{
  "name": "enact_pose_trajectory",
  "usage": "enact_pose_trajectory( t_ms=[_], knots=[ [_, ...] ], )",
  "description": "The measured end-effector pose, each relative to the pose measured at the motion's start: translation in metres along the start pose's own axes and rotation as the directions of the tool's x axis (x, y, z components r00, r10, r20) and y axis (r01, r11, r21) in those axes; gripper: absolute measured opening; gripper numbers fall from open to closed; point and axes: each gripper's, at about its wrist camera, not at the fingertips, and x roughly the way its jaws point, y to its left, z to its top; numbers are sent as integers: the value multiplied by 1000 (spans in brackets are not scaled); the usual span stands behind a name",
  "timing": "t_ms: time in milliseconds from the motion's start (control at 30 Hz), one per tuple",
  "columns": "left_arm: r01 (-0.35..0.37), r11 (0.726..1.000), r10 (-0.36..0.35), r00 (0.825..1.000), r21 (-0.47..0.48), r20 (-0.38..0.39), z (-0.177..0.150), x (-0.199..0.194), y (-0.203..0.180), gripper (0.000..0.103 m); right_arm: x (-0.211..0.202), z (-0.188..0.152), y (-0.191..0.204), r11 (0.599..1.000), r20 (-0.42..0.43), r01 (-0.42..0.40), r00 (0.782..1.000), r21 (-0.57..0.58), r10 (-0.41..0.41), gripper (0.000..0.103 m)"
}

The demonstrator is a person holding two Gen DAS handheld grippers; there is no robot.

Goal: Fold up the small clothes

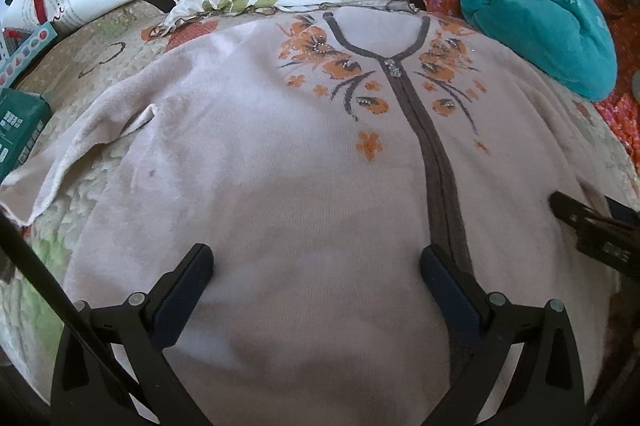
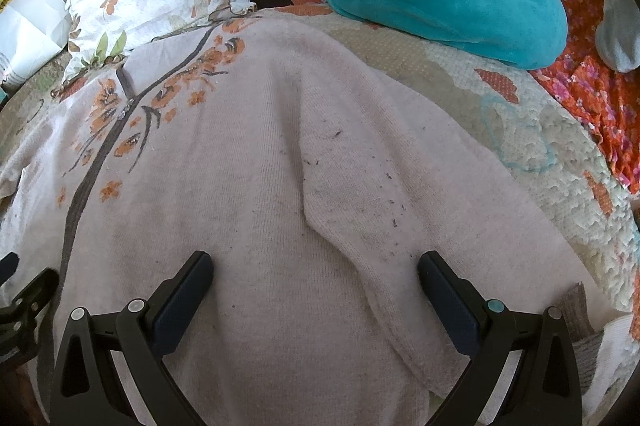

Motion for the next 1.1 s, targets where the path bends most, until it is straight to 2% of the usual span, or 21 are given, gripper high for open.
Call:
enact_pose_trajectory(
  t_ms=[100, 200, 267, 300, 333, 367, 400, 433, 467, 533, 567, 600, 667, 767, 867, 967, 1033, 1100],
  knots=[
    [15, 1000, -14, 999, -26, 43, -9, -23, 8, 96, -2, -1, -2, 1000, 12, -13, 1000, 6, 13, 102],
    [-1, 999, 7, 992, -47, 124, -17, -47, 16, 97, -8, -2, -8, 999, 33, -24, 999, 31, 23, 92],
    [-35, 998, 44, 982, -53, 182, -19, -62, 20, 97, -15, -3, -15, 998, 44, -33, 999, 60, 31, 72],
    [-59, 996, 71, 971, -60, 228, -20, -73, 23, 97, -20, -2, -20, 996, 43, -50, 998, 79, 47, 65],
    [-72, 995, 86, 962, -64, 258, -20, -80, 24, 97, -28, 0, -31, 988, 44, -99, 995, 119, 94, 49],
    [-91, 994, 107, 949, -68, 298, -19, -89, 26, 97, -40, 2, -47, 969, 49, -172, 985, 180, 165, 39],
    [-116, 991, 134, 925, -71, 356, -18, -101, 28, 97, -52, 3, -63, 944, 65, -228, 974, 237, 219, 39],
    [-126, 989, 144, 909, -73, 391, -17, -109, 30, 100, -65, 4, -80, 921, 95, -268, 963, 283, 251, 39],
    [-129, 989, 149, 892, -75, 426, -15, -115, 32, 103, -82, 3, -101, 905, 132, -284, 958, 316, 254, 39],
    [-117, 992, 130, 868, -57, 479, -2, -120, 36, 103, -107, 0, -128, 921, 158, -232, 969, 312, 191, 40],
    [-120, 992, 126, 868, -42, 481, 9, -119, 36, 103, -113, -2, -137, 938, 150, -187, 978, 293, 148, 41],
    [-131, 991, 124, 877, -18, 464, 27, -112, 36, 103, -118, -6, -147, 956, 128, -121, 988, 267, 89, 42],
    [-142, 990, 131, 883, -11, 450, 49, -104, 37, 103, -119, -16, -163, 972, 54, -22, 998, 233, 10, 42],
    [-115, 993, 115, 872, -29, 475, 59, -97, 41, 103, -117, -31, -178, 970, -17, 1, 1000, 243, 4, 42],
    [-121, 992, 130, 890, -49, 438, 64, -79, 40, 103, -120, -42, -176, 973, -1, 5, 1000, 229, -5, 43],
    [-115, 993, 114, 904, -24, 413, 57, -70, 36, 103, -114, -40, -145, 995, 0, -20, 1000, 97, 20, 46],
    [-122, 992, 108, 902, 6, 417, 50, -69, 30, 103, -107, -38, -119, 999, 14, -7, 1000, -33, 7, 57],
    [-132, 991, 103, 904, 40, 415, 44, -68, 26, 103, -96, -41, -99, 990, 31, 43, 999, -136, -39, 66]
  ],
)
